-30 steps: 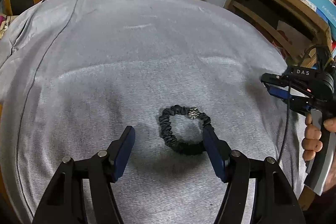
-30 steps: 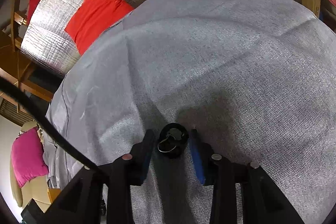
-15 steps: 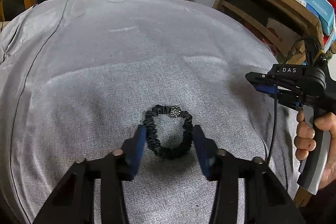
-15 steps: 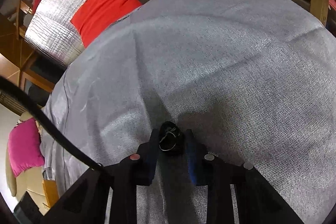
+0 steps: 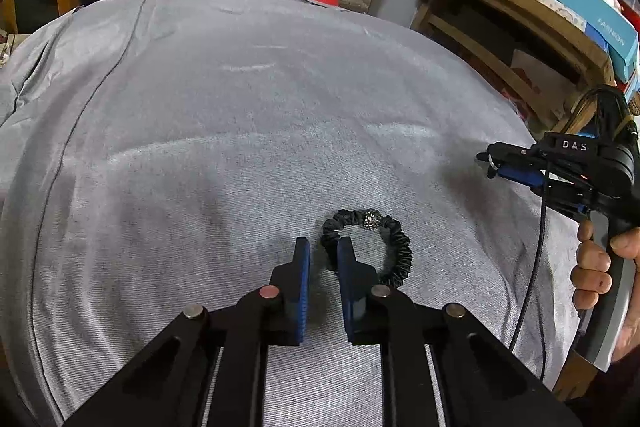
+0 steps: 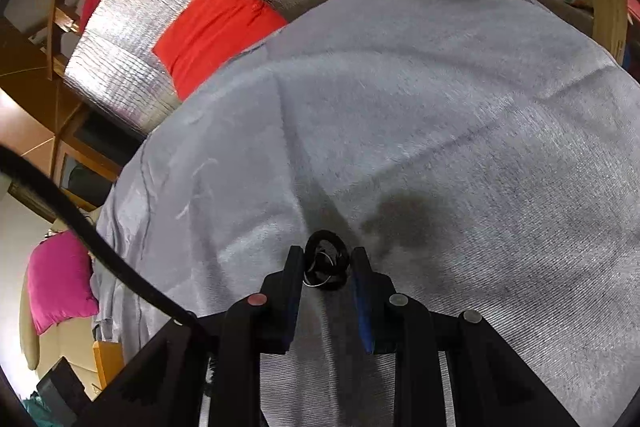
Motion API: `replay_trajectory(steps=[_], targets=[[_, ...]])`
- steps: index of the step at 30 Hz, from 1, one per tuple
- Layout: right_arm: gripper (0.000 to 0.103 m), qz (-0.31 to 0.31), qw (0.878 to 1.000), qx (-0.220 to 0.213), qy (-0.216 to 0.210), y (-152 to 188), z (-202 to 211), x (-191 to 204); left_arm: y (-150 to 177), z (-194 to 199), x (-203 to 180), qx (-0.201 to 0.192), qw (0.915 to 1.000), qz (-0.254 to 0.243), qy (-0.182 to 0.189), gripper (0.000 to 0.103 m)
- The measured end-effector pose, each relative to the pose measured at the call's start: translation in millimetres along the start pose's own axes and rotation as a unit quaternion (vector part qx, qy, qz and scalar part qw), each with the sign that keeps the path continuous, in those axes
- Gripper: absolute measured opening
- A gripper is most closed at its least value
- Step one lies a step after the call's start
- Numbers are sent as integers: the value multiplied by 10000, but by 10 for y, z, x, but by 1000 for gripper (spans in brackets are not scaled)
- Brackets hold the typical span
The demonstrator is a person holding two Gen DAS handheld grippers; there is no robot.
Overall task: Organize jewelry
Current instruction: 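Lower the left tool around the black scrunchie and close on it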
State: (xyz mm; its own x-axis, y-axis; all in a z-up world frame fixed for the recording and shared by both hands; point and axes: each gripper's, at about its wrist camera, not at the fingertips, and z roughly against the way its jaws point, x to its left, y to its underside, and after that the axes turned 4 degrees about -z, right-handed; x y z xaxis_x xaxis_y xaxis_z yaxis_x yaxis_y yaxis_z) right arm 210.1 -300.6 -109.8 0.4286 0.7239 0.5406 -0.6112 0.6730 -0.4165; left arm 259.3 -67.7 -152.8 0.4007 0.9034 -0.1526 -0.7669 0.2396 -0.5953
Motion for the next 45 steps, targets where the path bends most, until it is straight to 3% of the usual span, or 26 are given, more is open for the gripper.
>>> replay_trajectory(steps=[3, 5, 7, 9, 12, 17, 24, 26, 28, 34, 39, 45], targets=[[26, 101, 9999, -7, -117, 38, 24, 83, 7, -2, 28, 81, 9999, 70, 50, 19], [26, 177, 9997, 15, -168, 70, 18, 139, 16, 0, 37, 135, 9999, 91, 56, 34], [26, 247, 9995, 60, -201, 116, 5, 195, 25, 28, 24, 114, 9998, 124, 102, 57], [26, 325, 9992, 114, -206, 152, -31, 243, 32, 57, 8, 51, 9997, 111, 217, 59], [26, 440, 9986, 222, -203, 197, -93, 301, 33, 52, -60, 75, 9995, 31, 292, 70], [26, 485, 9982, 300, -167, 215, -144, 295, 45, -125, -144, 373, 9986, 7, 382, 70], [26, 484, 9979, 402, -157, 208, -191, 256, 24, -158, -245, 188, 9995, -195, 172, 70], [26, 521, 9977, 401, -167, 211, -184, 264, 13, -177, -285, 146, 9995, -247, 95, 62], [26, 540, 9975, 406, -193, 214, -183, 280, -3, -195, -313, 121, 9995, -293, 23, 43], [26, 562, 9974, 415, -182, 253, -181, 309, -27, -193, -251, 62, 9998, -172, 104, 18], [26, 586, 9972, 419, -192, 265, -192, 339, -3, -110, -144, -13, 9999, -124, 68, 9], [26, 649, 9966, 450, -251, 318, -227, 463, 20, -12, 20, -71, 10000, -38, 9, 9]])
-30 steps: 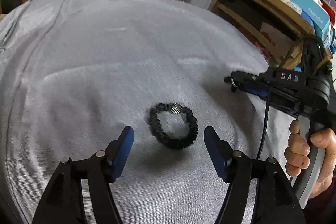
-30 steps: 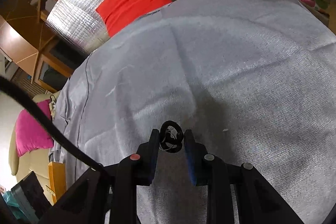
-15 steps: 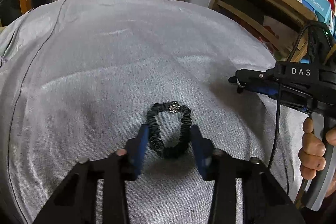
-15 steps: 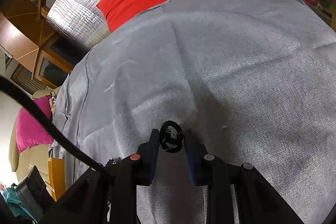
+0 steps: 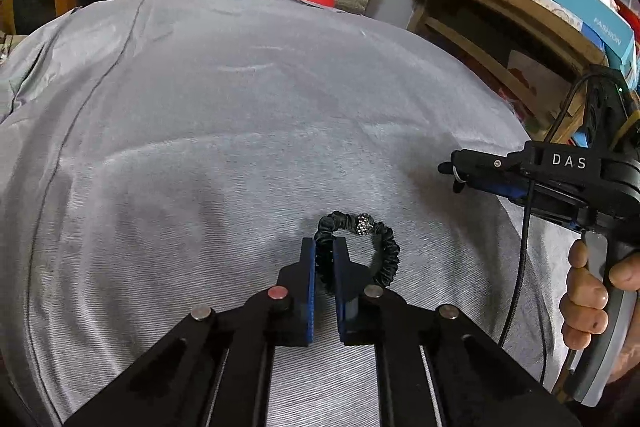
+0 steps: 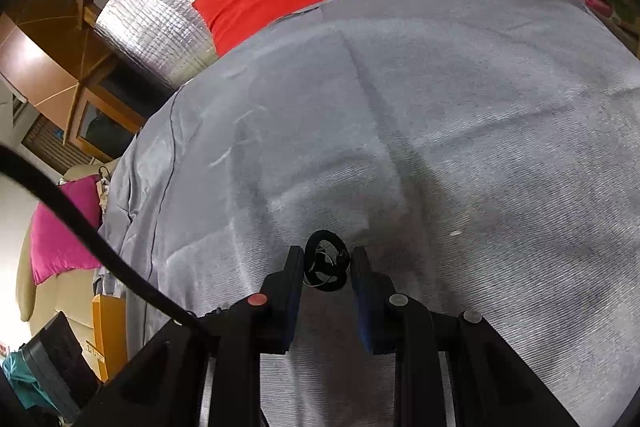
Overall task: Organize jewelry
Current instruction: 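Lower the left tool around the black scrunchie and close on it, then lift the scrunchie with the left tool while the right tool holds the black ring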
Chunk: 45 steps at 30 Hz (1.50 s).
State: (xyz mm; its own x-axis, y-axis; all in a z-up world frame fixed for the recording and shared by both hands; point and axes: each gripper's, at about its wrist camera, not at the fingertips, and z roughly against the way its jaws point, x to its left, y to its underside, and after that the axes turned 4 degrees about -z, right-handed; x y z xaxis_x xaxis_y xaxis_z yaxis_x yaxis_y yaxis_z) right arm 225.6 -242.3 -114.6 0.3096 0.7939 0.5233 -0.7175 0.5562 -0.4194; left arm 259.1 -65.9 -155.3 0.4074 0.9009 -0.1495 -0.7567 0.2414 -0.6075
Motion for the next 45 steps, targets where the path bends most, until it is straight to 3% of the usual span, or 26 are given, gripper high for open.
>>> replay_trajectory(steps=[15, 17, 21, 22, 28, 31, 33, 37, 40, 45], targets=[[26, 72, 9999, 115, 90, 111, -169, 176, 45, 121, 322, 23, 9996, 207, -205, 9], [26, 87, 9998, 148, 124, 125, -195, 191, 45, 89, 370, 141, 9992, 303, -213, 14], [26, 80, 9997, 177, 165, 121, -220, 185, 79, 37, 361, 323, 9986, 394, -174, 53], [27, 61, 9997, 192, 163, 116, -224, 177, 82, 36, 345, 311, 9987, 367, -177, 54], [29, 5, 9996, 253, 158, 106, -217, 148, 86, 17, 243, 266, 9993, 208, -130, 54], [35, -122, 9996, 252, 99, 81, -186, 88, 88, 31, 162, 211, 9997, 95, -61, 52], [47, -230, 9995, 211, 47, 68, -155, 40, 82, 21, 127, 200, 9998, -8, -95, 45], [51, -410, 9990, 195, -44, 49, -129, -31, 86, -14, 126, 229, 9997, -53, -93, 18], [51, -443, 9989, 177, -41, 50, -144, -36, 91, -25, 136, 245, 9997, -37, -71, 11], [51, -245, 9996, 156, -4, 76, -201, 88, 87, -16, 153, 213, 9998, -6, -37, 11]])
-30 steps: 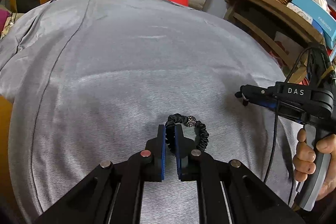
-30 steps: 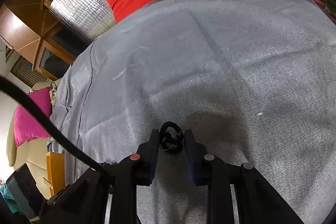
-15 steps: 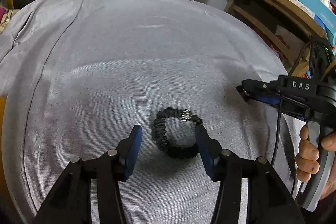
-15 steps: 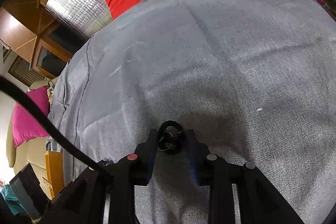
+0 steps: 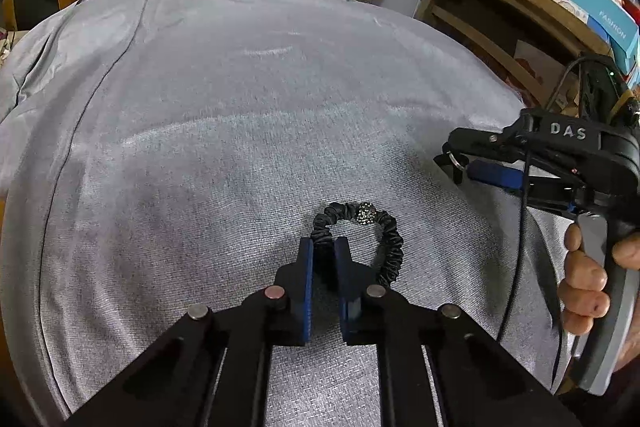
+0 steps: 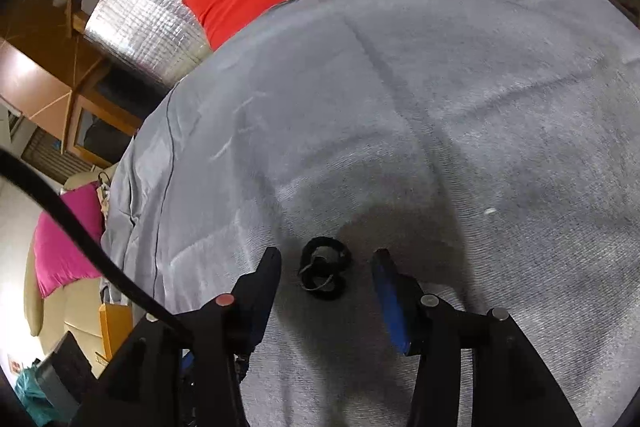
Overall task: Organize jewelry
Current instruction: 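Lift the scrunchie with the left tool while the right tool holds the black ring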
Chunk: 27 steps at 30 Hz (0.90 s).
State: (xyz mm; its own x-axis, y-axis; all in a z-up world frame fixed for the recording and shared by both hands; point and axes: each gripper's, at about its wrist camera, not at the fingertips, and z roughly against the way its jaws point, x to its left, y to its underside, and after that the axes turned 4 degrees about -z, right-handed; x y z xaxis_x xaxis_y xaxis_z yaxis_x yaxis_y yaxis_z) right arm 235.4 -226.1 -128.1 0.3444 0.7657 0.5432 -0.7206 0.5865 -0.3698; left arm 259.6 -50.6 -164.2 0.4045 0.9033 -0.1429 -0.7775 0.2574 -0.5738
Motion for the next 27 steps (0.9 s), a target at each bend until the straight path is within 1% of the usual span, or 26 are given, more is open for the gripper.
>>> replay_trajectory(steps=[2, 4, 5, 6, 7, 11, 19, 27], targets=[[50, 99, 9999, -11, 83, 19, -33, 51, 9, 25, 5, -24, 10000, 12, -10, 10], [48, 224, 9994, -89, 263, 41, -59, 113, 12, 43, 14, -52, 10000, 25, -24, 10], [43, 287, 9989, -115, 349, 51, -72, 144, 14, 57, 31, -70, 10000, 42, -32, 10], [35, 356, 9984, -127, 428, 57, -84, 166, 8, 63, 44, -79, 9999, 55, -37, 10], [32, 451, 9974, -128, 545, 67, -102, 194, 12, 79, 62, -88, 9999, 68, -40, 10], [25, 674, 9946, -196, 759, 93, -118, 258, -5, 128, 123, -145, 9998, 121, -42, 10], [24, 683, 9951, -250, 673, 93, -69, 268, -23, 242, 177, -300, 9994, 155, -74, 10], [24, 772, 9949, -349, 554, 136, 0, 388, 36, 359, 236, -371, 9990, 202, -148, 10]])
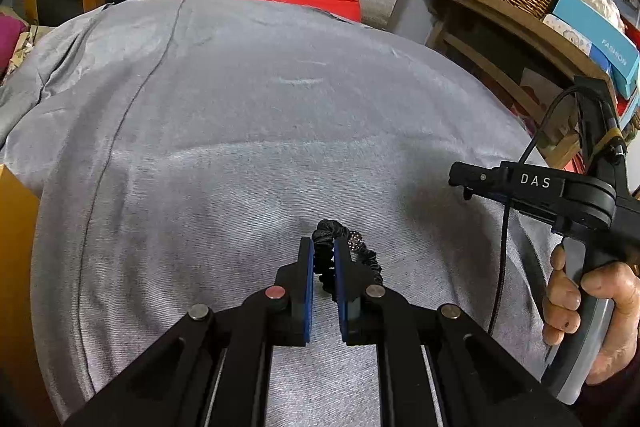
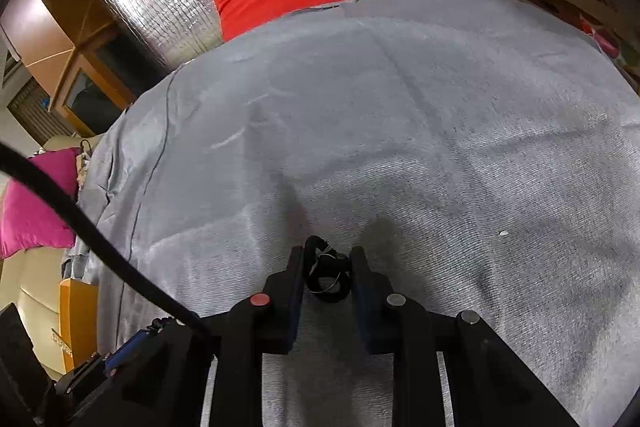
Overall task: Organize jewelry
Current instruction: 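Lift the scrunchie with the left tool while the right tool holds the black ring, then carry the scrunchie and black ring over the orange box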
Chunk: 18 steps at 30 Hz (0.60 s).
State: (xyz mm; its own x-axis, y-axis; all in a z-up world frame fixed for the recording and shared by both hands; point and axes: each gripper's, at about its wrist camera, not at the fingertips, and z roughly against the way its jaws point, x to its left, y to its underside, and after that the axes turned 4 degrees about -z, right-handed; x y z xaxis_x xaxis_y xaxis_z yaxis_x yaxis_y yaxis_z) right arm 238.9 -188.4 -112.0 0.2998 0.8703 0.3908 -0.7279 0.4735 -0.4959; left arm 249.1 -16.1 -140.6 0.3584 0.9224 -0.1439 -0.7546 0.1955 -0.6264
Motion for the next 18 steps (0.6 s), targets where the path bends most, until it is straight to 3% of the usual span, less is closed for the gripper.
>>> replay_trajectory(steps=[8, 18], targets=[[24, 139, 9998, -25, -114, 89, 71, 195, 52, 280, 77, -270, 9995, 124, -67, 10], [24, 560, 9970, -56, -526, 324, 184, 714, 218, 1085, 172, -1009, 9940, 285, -326, 10]])
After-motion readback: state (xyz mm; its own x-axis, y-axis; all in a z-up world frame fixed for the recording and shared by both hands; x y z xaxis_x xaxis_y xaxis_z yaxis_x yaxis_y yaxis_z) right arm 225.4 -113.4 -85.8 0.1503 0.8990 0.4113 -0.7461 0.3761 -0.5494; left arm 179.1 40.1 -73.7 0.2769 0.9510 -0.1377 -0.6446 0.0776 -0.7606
